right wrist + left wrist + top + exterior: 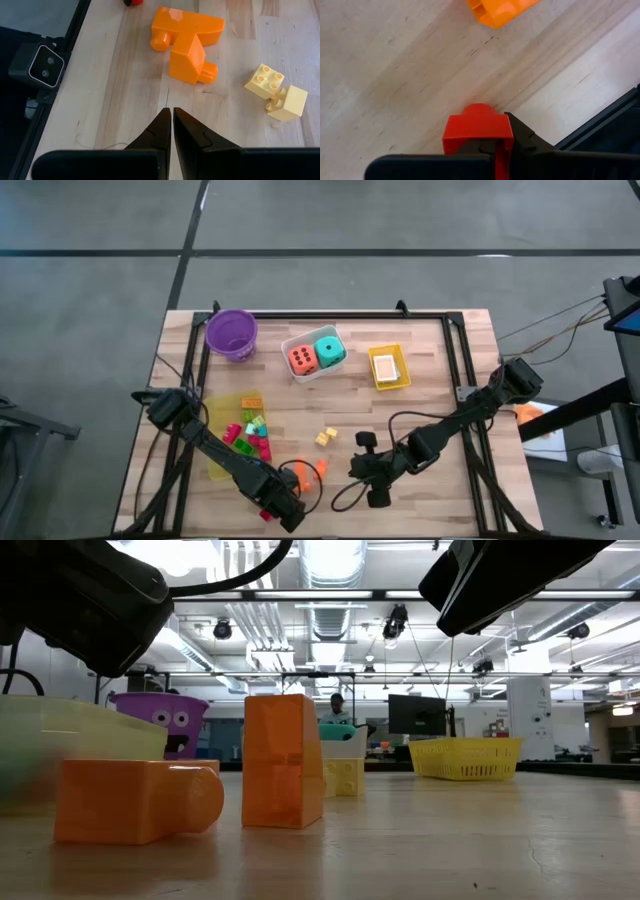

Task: Pick & Place Toys
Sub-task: Put the red game piece into the light yellow bin

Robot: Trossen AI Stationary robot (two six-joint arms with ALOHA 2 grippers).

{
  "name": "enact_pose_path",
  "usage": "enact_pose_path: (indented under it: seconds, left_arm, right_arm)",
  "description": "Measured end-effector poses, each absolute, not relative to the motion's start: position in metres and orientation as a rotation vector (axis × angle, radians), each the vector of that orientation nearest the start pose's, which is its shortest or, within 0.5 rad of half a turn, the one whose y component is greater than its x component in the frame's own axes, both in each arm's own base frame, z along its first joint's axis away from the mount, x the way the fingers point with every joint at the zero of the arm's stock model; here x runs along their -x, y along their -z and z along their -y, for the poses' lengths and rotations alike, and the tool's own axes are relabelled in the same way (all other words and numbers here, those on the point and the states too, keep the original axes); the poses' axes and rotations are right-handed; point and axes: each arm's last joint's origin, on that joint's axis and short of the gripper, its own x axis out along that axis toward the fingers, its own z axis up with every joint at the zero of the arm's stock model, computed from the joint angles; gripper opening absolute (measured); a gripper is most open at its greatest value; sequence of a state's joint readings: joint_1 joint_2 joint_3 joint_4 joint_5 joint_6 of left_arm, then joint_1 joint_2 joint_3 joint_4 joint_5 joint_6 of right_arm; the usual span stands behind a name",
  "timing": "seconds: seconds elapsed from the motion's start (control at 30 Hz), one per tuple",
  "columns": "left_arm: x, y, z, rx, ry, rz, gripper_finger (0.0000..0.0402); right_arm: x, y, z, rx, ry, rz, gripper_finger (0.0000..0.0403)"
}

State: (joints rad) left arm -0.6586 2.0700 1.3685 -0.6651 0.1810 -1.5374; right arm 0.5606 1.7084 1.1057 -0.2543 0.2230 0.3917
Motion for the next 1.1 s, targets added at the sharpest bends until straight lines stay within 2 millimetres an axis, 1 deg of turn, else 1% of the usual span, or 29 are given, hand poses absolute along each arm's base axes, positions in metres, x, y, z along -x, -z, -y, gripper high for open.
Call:
enact_pose_path:
  seconds: [0.1,0.23,0.37,0.5,0.6,0.67,0.8,0.87,1.0,1.1]
  left_arm:
    - [-0.307,-0.132,0.244,0.892,-0.445,-1.526,0.0006]
    - [-0.304,-0.142,0.242,0.874,-0.432,-1.511,0.0005]
    - [-0.299,-0.169,0.237,0.88,-0.419,-1.459,0.0004]
    - [-0.291,-0.19,0.229,0.859,-0.436,-1.426,0.0004]
    - [-0.283,-0.213,0.221,0.838,-0.407,-1.39,0.0004]
    - [-0.274,-0.226,0.212,0.805,-0.442,-1.386,0.0004]
    - [-0.254,-0.251,0.189,0.73,-0.57,-1.349,0.0004]
    - [-0.245,-0.258,0.176,0.685,-0.642,-1.336,0.0004]
    - [-0.232,-0.259,0.146,0.628,-0.772,-1.373,0.0004]
    - [-0.226,-0.25,0.122,0.63,-0.822,-1.391,0.0004]
  right_arm:
    - [-0.304,-0.203,-0.183,-0.039,-0.155,-0.838,0.0019]
    - [-0.304,-0.203,-0.183,-0.038,-0.155,-0.838,0.0019]
    - [-0.304,-0.203,-0.183,-0.037,-0.156,-0.837,0.0019]
    - [-0.304,-0.203,-0.183,-0.036,-0.156,-0.838,0.0019]
    - [-0.304,-0.204,-0.184,-0.038,-0.157,-0.835,0.0019]
    - [-0.305,-0.205,-0.184,-0.039,-0.157,-0.832,0.0019]
    - [-0.306,-0.207,-0.185,-0.044,-0.165,-0.829,0.0019]
    - [-0.306,-0.207,-0.185,-0.043,-0.17,-0.83,0.0019]
    - [-0.306,-0.207,-0.185,-0.043,-0.171,-0.83,0.0019]
    - [-0.306,-0.207,-0.185,-0.043,-0.174,-0.831,0.0019]
